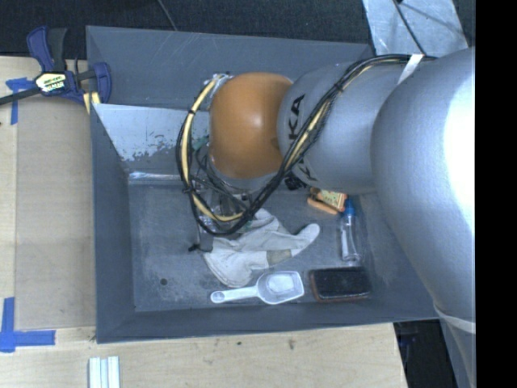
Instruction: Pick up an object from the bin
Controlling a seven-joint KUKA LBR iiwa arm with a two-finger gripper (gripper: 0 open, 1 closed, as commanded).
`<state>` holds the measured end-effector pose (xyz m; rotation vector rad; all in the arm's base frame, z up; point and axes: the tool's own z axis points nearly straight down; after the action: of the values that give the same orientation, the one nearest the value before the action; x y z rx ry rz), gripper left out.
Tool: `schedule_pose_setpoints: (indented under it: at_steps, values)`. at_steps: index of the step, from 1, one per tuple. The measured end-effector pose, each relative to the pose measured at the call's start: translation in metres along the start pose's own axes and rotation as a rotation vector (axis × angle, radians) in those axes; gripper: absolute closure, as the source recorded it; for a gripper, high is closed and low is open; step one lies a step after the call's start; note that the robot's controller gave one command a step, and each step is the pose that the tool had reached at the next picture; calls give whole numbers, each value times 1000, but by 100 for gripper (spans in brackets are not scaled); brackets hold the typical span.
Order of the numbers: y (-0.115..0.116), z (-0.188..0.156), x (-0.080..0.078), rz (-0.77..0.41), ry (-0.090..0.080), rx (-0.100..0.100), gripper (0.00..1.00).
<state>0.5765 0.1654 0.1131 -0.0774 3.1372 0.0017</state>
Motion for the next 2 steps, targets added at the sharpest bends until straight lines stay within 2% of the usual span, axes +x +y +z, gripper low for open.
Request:
schedule_pose_setpoints:
  at_steps: [1, 2]
  values:
    - [-27, 26, -17, -109, -2, 0, 0]
    - [-43, 23, -32, -255, -1, 0, 100]
